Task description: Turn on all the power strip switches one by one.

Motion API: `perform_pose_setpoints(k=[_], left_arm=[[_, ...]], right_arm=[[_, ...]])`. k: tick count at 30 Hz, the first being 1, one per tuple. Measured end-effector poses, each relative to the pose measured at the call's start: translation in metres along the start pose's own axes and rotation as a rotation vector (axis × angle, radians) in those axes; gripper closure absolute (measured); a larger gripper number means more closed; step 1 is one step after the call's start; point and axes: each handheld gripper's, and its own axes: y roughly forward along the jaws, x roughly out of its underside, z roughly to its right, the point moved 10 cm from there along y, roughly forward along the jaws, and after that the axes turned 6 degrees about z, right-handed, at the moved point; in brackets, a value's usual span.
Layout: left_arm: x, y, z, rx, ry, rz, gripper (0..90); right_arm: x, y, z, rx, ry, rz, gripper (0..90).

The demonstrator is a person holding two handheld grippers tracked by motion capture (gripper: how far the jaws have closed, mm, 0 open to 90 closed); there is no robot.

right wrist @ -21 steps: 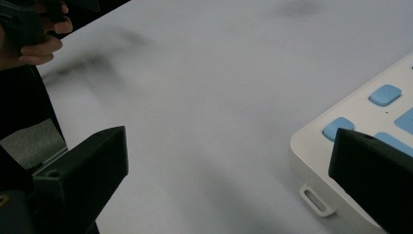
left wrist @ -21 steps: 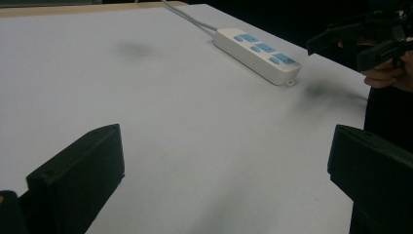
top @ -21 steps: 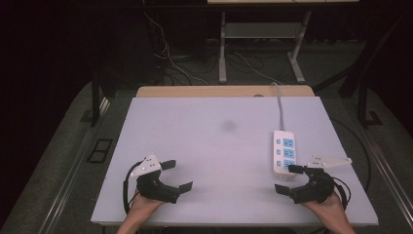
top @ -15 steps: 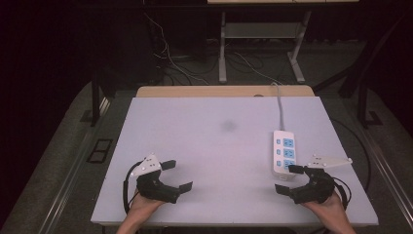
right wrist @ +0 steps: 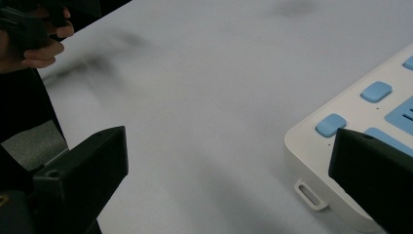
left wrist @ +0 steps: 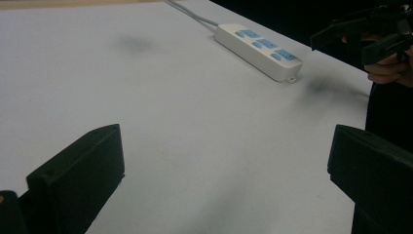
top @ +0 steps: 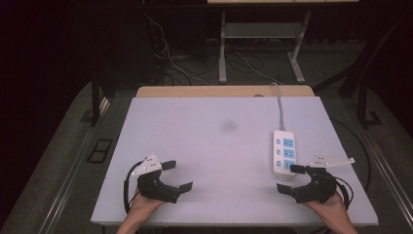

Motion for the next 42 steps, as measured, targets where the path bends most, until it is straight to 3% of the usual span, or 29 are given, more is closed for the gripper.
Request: perform_pose_setpoints(k=[17,29,42], left_arm=[[0.002,0.000,-0.006,-0.010,-0.011,-0.007,0.0],[0.003,0.002,-0.004,-0.006,-0.009,-0.011,0.0],[0.003,0.001,-0.005,-0.007,-0.018,-0.006,0.0]], right_arm=[[-0.002,0.001,-0.001,0.016,-0.002,-0.044,0.7],[-0.013,0.002,-0.002,-0.017,-0.024,-0.096,0.7],[-0.029,0.001,0.004,-0.008,-0.050,-0.147,0.7]])
